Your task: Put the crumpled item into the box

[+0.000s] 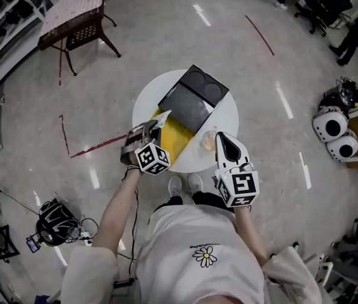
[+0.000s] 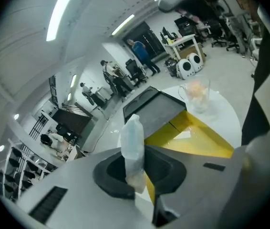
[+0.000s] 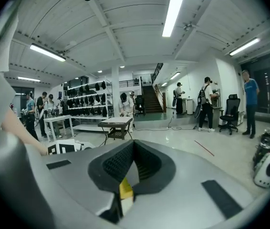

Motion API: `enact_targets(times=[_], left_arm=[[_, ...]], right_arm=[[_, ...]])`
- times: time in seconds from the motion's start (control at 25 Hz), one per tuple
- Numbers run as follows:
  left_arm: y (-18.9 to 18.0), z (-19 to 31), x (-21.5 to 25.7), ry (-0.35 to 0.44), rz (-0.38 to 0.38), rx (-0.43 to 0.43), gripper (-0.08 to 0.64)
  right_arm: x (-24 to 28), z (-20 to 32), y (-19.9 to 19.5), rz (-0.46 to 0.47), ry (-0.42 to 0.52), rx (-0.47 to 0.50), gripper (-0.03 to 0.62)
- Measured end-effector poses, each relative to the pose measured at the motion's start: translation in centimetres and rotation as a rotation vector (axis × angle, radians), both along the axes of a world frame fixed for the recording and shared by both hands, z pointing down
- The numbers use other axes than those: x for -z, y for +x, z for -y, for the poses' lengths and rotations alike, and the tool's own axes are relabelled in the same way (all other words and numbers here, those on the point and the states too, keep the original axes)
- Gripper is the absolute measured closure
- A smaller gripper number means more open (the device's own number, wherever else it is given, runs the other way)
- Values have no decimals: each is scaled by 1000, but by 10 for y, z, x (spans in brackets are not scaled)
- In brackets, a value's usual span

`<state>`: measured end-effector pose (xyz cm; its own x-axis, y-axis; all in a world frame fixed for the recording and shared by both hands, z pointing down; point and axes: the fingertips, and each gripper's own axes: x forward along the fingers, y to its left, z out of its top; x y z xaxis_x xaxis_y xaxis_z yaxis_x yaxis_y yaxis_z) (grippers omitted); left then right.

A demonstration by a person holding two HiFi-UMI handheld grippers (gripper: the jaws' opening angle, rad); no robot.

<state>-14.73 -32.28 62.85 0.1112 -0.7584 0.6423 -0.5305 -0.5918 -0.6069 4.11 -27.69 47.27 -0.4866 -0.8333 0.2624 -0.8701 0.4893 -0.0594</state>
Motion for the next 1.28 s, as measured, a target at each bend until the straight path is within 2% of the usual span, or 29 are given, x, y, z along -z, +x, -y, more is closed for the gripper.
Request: enact_targets(times=[0.24, 0.36, 0.52, 0.84, 1.04, 1.28], left_arm=[[-1, -5, -58, -162, 135, -30, 520], [-2, -4, -75, -217, 142, 8, 518], [7, -5, -84, -263, 149, -4, 515], [20, -3, -94, -336, 94, -1, 489], [28, -13, -101, -400, 56, -6, 411], [36, -32, -114, -540, 13, -16, 313]], right_arm=[[-4, -18, 19, -30, -22, -59, 589], [-6, -25, 27, -43, -30, -86, 589], [-6, -32, 38, -50, -40, -118, 589], [-11, -41, 49, -50, -58, -149, 589], [-12, -45, 52, -46, -61, -160, 589], [-10, -44, 50, -44, -60, -151, 589]])
